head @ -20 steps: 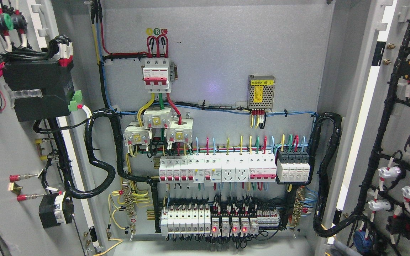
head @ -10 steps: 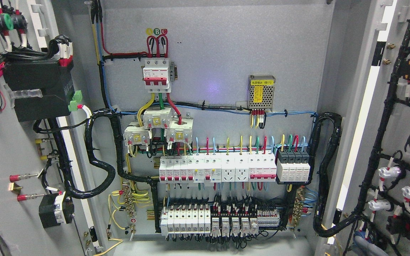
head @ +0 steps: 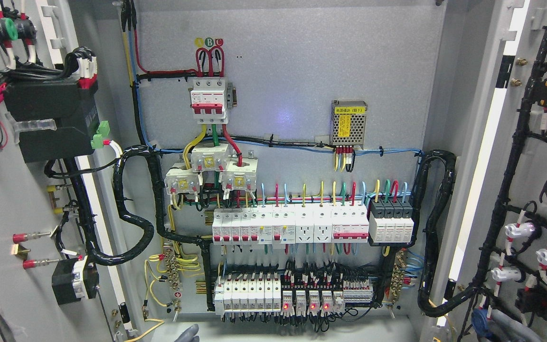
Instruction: Open door with both hands
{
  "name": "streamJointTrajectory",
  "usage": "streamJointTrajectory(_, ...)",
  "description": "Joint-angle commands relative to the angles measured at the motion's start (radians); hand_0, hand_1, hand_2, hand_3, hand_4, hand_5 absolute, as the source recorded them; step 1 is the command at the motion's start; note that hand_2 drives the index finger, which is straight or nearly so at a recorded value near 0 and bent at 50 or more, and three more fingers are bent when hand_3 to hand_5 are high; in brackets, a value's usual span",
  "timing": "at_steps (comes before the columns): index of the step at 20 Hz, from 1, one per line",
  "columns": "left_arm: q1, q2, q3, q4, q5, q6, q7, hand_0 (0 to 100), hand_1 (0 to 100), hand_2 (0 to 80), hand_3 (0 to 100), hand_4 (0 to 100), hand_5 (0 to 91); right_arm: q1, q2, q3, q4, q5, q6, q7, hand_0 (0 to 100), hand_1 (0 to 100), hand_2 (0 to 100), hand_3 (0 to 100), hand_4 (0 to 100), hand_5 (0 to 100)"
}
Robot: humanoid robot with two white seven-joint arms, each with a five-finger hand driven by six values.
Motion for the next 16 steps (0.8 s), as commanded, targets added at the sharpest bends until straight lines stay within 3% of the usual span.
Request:
streamJointTrajectory(1,0.005,0.001,0.078,-0.002,0.039,-0.002,0.0,0,0,0.0,0,0,0.0,-0.002,-0.031,-0.057,-0.001,0.001,-0.001,-0.001,19,0,0,0,0,0)
streamJointTrajectory(7,0.018,0.004,0.095,-0.002,0.045,-0.031,0.0,0,0,0.0,0,0,0.0,0.004,-0.031,-0.071,0.014,-0.007,0.004,-0.002,19,0,0,0,0,0)
streamJointTrajectory(16,0.034,0.044,0.184,0.0,0.14,-0.035,0.0,0,0,0.0,0,0,0.0,0.003,-0.028,-0.073,0.04,-0.013,0.005,-0.002,19,0,0,0,0,0)
